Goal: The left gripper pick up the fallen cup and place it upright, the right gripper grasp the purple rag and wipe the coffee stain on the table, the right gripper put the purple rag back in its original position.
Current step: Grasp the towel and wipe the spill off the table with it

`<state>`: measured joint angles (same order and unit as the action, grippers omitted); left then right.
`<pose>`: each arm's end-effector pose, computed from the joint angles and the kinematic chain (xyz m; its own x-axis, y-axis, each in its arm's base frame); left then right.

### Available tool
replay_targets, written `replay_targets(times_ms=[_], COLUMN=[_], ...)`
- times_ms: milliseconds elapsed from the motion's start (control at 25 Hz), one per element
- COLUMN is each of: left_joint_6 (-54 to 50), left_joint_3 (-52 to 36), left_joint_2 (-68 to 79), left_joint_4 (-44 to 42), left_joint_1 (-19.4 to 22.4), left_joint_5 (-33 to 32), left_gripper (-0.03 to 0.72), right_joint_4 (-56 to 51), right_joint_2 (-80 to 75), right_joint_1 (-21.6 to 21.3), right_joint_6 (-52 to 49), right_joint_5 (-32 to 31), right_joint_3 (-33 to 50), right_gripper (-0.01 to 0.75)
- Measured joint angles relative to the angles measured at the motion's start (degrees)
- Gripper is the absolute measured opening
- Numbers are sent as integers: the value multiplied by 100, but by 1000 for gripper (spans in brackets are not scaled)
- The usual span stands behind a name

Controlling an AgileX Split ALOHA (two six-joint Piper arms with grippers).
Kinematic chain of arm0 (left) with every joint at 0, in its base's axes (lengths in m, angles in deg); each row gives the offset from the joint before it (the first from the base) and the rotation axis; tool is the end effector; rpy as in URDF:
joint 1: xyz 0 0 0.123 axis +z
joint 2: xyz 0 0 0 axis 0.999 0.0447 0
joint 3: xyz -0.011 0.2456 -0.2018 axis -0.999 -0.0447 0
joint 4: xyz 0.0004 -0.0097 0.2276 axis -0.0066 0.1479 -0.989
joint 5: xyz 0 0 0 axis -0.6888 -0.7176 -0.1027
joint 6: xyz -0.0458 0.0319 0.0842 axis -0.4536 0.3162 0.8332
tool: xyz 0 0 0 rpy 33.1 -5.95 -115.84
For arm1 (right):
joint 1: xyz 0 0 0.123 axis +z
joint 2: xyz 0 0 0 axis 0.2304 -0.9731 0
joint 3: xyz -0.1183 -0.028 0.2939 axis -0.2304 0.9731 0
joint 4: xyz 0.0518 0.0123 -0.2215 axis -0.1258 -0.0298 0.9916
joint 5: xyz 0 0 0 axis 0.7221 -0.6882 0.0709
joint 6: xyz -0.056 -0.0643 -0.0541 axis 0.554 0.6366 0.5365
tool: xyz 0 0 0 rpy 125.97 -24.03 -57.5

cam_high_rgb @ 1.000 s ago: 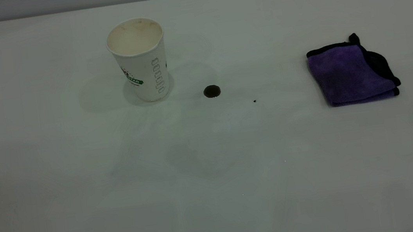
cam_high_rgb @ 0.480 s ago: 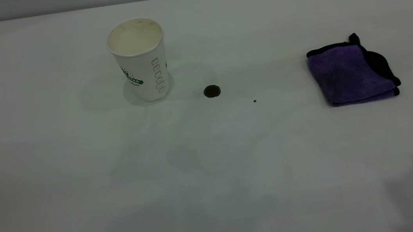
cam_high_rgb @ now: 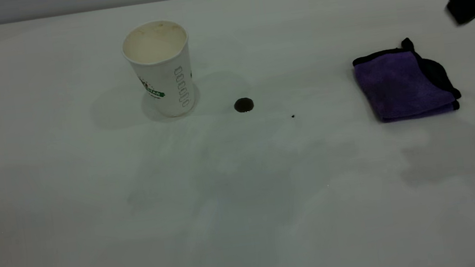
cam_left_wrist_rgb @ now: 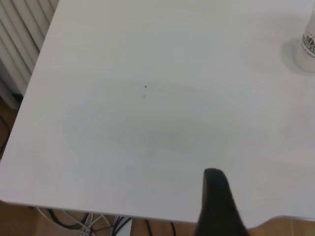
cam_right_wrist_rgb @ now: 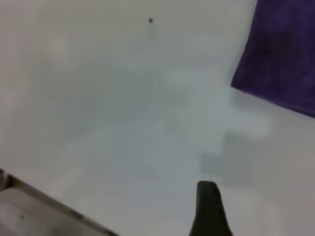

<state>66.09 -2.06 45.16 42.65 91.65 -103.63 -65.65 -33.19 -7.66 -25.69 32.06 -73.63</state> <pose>-0.0554 -0.0021 0.2518 -0.4970 -0.0689 -0.8650 -0.1069 0.9941 -0.0178 0.2729 0.0556 0.2106 -0.8730 -0.2857 -0.3953 -0.3805 0.9060 0.1856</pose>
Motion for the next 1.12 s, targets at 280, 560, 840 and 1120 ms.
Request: replay_targets(times_ms=[280, 560, 840, 1120], left_joint_6=[0, 0, 0, 0], left_joint_3=[0, 0, 0, 0], left_joint_2=[0, 0, 0, 0], left_joint_4=[0, 0, 0, 0], left_joint_1=[0, 0, 0, 0], left_joint_5=[0, -5, -10, -10], left_gripper=[519, 519, 519, 519], right_joint_4=[567, 1786, 2666, 3154], right_joint_2=[-1581, -3026, -4032, -4726], right_joint_1=[471, 577, 577, 577], right_joint_6=[-949, -2487, -3195, -3502], right_joint_5=[342, 95, -121, -121], right_joint_3=[-1011, -2251, -3219, -3875], right_gripper=[580, 580, 580, 580])
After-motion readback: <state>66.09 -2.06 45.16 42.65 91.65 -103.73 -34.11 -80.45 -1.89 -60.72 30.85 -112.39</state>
